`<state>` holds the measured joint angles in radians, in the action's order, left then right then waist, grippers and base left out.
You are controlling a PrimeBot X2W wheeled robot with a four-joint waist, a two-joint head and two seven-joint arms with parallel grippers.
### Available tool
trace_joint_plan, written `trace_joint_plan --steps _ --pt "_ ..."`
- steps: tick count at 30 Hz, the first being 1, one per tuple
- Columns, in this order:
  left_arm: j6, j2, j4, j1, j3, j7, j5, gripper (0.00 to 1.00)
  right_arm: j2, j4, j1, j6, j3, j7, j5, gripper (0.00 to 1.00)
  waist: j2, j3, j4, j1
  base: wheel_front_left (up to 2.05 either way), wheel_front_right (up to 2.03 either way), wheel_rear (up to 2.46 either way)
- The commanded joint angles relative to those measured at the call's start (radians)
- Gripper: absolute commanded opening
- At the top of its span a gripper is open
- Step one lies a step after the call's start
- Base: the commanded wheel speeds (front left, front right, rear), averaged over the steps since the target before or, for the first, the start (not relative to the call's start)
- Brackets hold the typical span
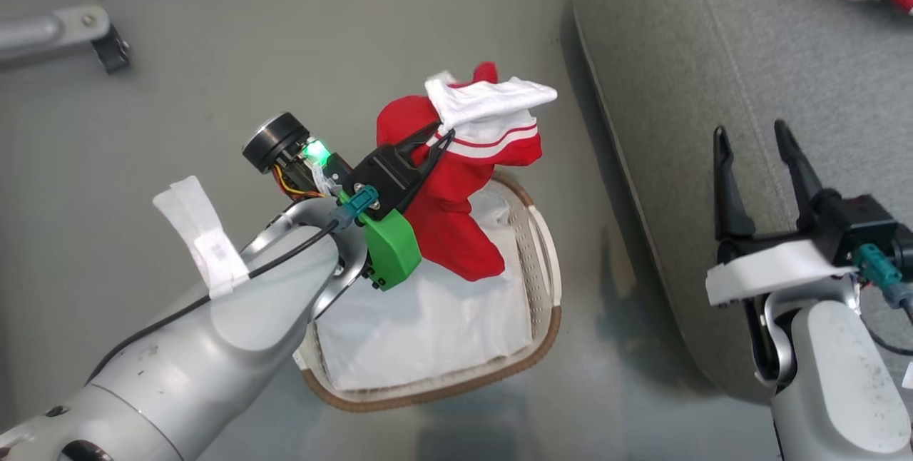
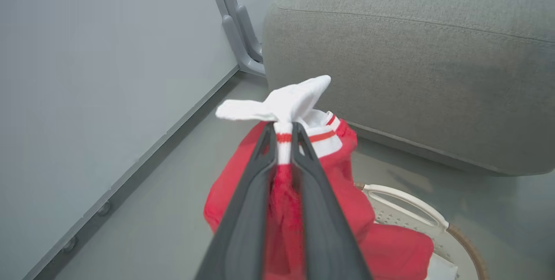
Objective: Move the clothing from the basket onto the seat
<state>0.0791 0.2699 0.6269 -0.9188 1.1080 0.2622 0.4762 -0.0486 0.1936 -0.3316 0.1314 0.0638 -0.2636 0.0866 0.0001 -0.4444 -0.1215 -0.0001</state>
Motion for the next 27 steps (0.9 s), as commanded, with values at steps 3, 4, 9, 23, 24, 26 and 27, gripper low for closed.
trace_joint_plan --steps 3,4,9,23,24,26,27 --pt "0.002 0.029 -0.046 -0.021 -0.014 0.003 -0.018 0.00 -0.004 0.019 0.046 -0.001 -0.010 -0.002 -0.005 1.00 -0.0001 0.193 0.041 0.0001 0.00 0.00 0.00" --pt "0.003 0.035 -0.057 -0.029 -0.016 0.003 -0.019 0.00 -0.004 0.023 0.052 -0.001 -0.013 -0.002 -0.004 1.00 -0.0001 0.206 0.041 0.0001 0.00 0.00 0.00" --pt "0.004 0.065 -0.103 -0.083 -0.037 -0.006 -0.013 0.00 -0.004 0.040 0.078 -0.001 -0.037 -0.002 -0.002 1.00 -0.0001 0.269 0.037 0.0001 0.00 0.00 0.00" --pt "0.007 0.060 -0.121 -0.215 -0.090 -0.034 0.019 0.00 -0.004 0.072 0.096 -0.001 -0.124 -0.002 0.004 1.00 -0.0001 0.347 0.032 0.0001 0.00 0.00 0.00" --pt "0.007 0.056 -0.119 -0.222 -0.090 -0.033 0.021 0.00 -0.003 0.075 0.094 -0.001 -0.131 -0.002 0.005 1.00 -0.0001 0.351 0.031 0.0001 0.00 0.00 0.00" --pt "0.007 0.046 -0.120 -0.228 -0.088 -0.030 0.023 0.00 -0.004 0.078 0.089 -0.001 -0.142 -0.002 0.004 1.00 -0.0001 0.357 0.031 0.0001 0.00 0.00 0.00" --pt "0.008 0.042 -0.121 -0.229 -0.087 -0.030 0.023 0.00 -0.004 0.080 0.087 -0.001 -0.146 -0.002 0.002 1.00 -0.0001 0.361 0.032 0.0001 0.00 0.00 0.00"
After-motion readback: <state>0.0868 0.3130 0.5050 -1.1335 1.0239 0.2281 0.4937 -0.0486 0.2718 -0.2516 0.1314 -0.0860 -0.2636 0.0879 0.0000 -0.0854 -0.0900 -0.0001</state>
